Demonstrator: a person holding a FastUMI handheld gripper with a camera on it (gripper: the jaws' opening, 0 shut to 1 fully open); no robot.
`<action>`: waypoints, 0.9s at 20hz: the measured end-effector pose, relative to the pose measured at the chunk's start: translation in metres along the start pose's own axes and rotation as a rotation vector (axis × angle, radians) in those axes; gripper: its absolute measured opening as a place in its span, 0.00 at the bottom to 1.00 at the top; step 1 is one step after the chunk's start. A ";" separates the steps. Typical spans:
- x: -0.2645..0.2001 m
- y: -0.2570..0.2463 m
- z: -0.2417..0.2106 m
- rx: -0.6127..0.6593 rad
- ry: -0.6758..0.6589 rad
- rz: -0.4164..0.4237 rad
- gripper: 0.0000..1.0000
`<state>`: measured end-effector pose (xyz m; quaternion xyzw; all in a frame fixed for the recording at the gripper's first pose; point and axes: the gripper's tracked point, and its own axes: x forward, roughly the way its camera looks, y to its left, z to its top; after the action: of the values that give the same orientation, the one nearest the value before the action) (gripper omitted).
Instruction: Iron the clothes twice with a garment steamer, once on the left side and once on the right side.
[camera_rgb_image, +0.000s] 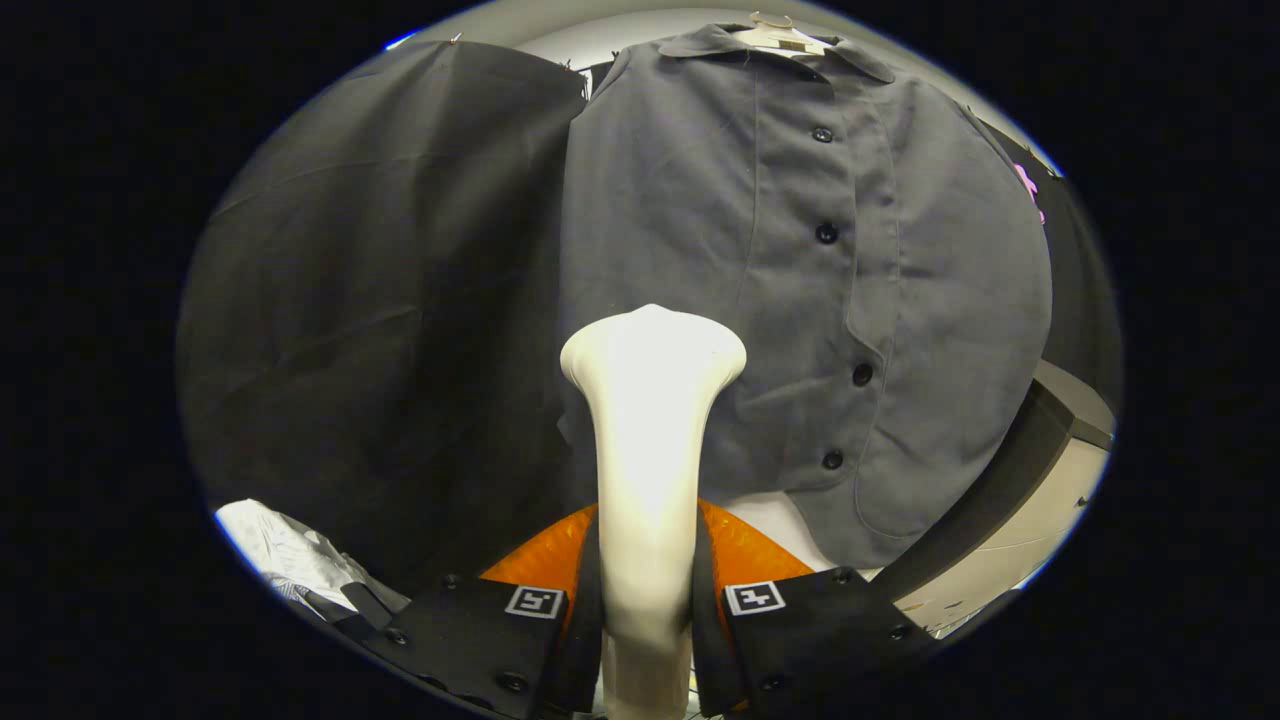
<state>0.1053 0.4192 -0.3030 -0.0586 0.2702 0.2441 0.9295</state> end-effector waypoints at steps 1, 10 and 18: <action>0.002 0.001 -0.007 -0.005 0.015 0.002 0.45; -0.001 0.001 -0.019 -0.022 0.012 0.022 0.45; -0.081 -0.038 0.071 -0.003 -0.210 -0.032 0.45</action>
<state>0.0974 0.3692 -0.2009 -0.0384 0.1699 0.2342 0.9564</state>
